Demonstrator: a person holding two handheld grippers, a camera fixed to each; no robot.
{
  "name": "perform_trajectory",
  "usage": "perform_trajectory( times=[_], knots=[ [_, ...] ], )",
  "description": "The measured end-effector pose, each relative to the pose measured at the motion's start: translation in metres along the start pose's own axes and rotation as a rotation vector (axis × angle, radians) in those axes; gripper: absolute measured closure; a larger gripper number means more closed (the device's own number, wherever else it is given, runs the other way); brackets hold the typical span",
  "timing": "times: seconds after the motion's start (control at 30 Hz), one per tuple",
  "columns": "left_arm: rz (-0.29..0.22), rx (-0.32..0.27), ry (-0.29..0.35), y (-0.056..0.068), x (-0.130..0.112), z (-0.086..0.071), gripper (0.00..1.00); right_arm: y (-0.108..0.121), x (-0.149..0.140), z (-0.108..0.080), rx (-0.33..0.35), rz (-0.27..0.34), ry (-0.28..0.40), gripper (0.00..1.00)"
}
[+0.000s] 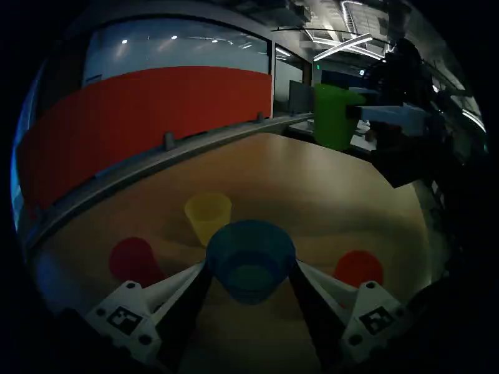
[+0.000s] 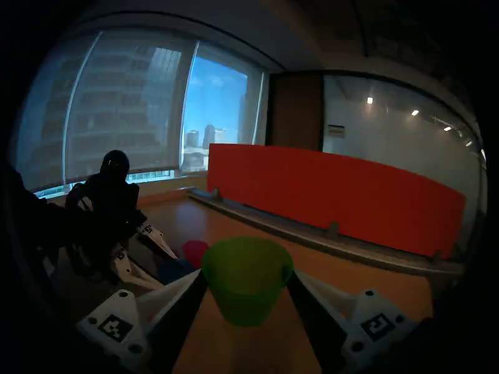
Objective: Pour water
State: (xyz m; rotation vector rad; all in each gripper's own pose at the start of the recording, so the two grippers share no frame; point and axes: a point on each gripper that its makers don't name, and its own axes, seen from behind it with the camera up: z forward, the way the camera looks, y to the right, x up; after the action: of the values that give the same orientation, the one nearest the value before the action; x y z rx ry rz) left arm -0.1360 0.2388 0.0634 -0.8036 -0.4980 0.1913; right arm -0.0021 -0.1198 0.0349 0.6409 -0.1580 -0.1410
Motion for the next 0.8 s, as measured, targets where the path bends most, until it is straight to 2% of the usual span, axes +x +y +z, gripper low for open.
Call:
perform_trajectory(
  times=[0.37, 0.8],
  knots=[
    [-0.007, 0.026, 0.119, -0.006, 0.033, -0.034, 0.16, -0.007, 0.005, -0.001, 0.006, -0.005, 0.003, 0.09],
    [0.032, 0.066, 0.238, -0.011, 0.071, -0.081, 0.16, -0.015, 0.009, 0.002, 0.018, -0.011, 0.007, 0.09]
  ],
)
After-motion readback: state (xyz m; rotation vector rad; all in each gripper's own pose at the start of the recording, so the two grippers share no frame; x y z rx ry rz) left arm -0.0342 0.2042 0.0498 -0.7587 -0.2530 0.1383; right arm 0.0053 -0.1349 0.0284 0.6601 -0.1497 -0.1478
